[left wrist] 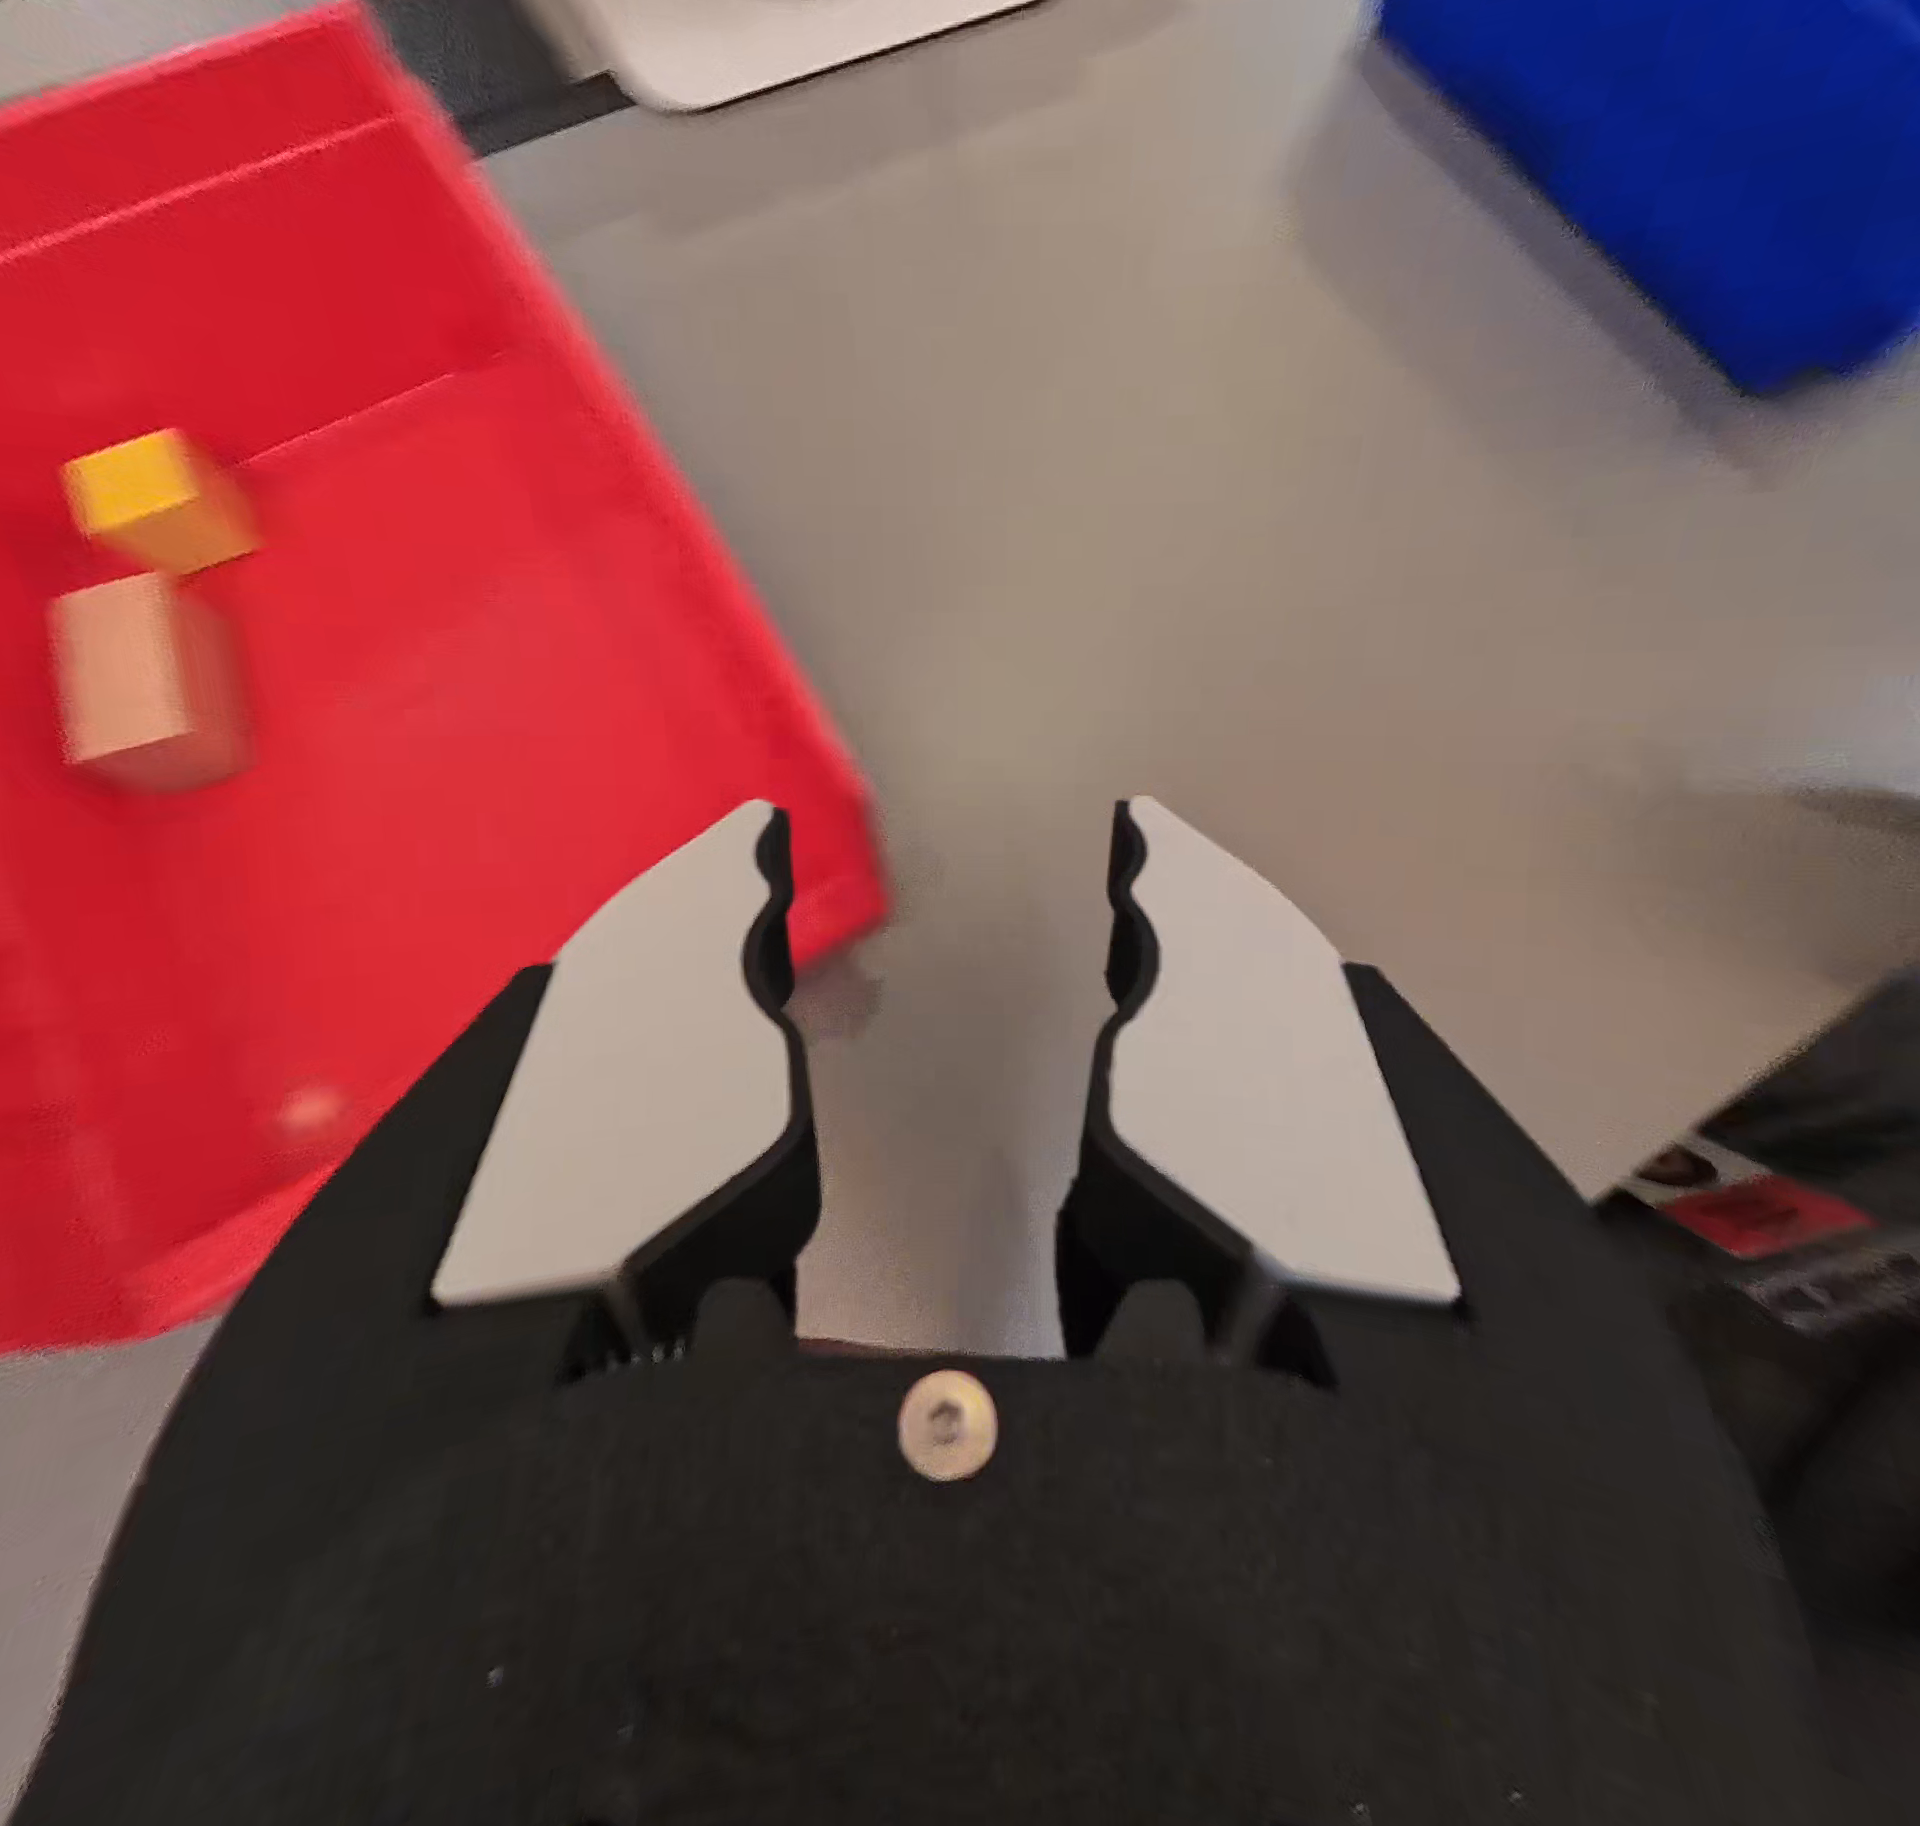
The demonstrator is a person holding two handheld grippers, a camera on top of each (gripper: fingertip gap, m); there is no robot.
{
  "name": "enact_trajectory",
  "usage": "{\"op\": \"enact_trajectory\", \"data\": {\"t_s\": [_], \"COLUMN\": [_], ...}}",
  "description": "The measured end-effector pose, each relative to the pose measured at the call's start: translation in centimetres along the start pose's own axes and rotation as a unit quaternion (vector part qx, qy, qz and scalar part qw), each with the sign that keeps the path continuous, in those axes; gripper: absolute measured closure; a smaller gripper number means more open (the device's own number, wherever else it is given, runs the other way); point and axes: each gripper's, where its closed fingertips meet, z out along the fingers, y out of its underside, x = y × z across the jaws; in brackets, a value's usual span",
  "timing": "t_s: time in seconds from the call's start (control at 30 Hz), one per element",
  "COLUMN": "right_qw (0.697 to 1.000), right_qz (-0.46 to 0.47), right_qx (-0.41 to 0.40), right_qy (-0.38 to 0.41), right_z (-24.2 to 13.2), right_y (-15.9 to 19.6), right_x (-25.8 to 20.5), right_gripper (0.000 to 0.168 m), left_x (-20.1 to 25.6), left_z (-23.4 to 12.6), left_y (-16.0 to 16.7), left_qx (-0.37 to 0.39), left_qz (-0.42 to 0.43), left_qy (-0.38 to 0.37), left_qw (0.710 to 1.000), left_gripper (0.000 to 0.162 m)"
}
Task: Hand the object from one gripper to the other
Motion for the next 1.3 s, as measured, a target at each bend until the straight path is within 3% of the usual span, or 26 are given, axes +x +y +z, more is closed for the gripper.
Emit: {"op": "enact_trajectory", "data": {"t_s": [0.17,0.33,0.4,0.53,0.63,0.67,0.73,0.77,0.93,1.1,1.2,1.3], "right_qw": [0.997,0.997,0.996,0.994,0.995,0.995,0.996,0.996,0.995,0.993,0.988,0.978], "right_qz": [-0.068,-0.066,-0.070,-0.071,-0.067,-0.061,-0.052,-0.052,-0.069,-0.091,-0.138,-0.200], "right_qx": [-0.005,0.012,0.013,0.020,0.025,0.019,0.012,0.014,0.012,0.013,0.013,0.034], "right_qy": [0.045,0.047,0.060,0.077,0.076,0.076,0.074,0.071,0.076,0.074,0.066,0.052], "right_z": [0.7,0.4,0.0,-0.9,-1.0,-0.9,-0.7,-0.7,-0.6,-0.3,0.5,2.1], "right_y": [2.1,1.4,1.7,1.4,1.5,1.8,2.2,2.1,2.2,1.8,0.9,-1.2], "right_x": [0.1,0.9,1.3,1.9,2.1,2.3,2.2,2.1,1.8,1.4,1.0,-0.1], "right_gripper": [0.118,0.118,0.118,0.119,0.119,0.119,0.119,0.119,0.120,0.120,0.117,0.109], "left_x": [-11.2,-21.5,-22.8,-25.8,-25.6,-25.8,-26.0,-25.9,-23.8,-15.6,-6.7,2.4], "left_z": [3.2,11.0,13.8,16.7,18.1,18.3,18.4,18.3,16.1,10.5,6.2,2.6], "left_y": [-5.9,-7.1,-5.9,-3.2,-1.8,-1.3,-0.8,-0.8,-2.8,-6.6,-7.6,-6.8], "left_qx": [-0.043,-0.127,-0.167,-0.239,-0.277,-0.290,-0.295,-0.291,-0.222,-0.063,0.025,0.069], "left_qz": [-0.087,-0.137,-0.179,-0.154,-0.139,-0.138,-0.145,-0.154,-0.160,-0.163,-0.179,-0.221], "left_qy": [-0.036,-0.078,-0.048,-0.119,-0.129,-0.140,-0.152,-0.150,-0.104,0.055,0.222,0.372], "left_qw": [0.995,0.979,0.968,0.952,0.942,0.937,0.932,0.932,0.956,0.983,0.958,0.899], "left_gripper": [0.102,0.106,0.106,0.099,0.099,0.103,0.127,0.127,0.127,0.127,0.127,0.127]}}
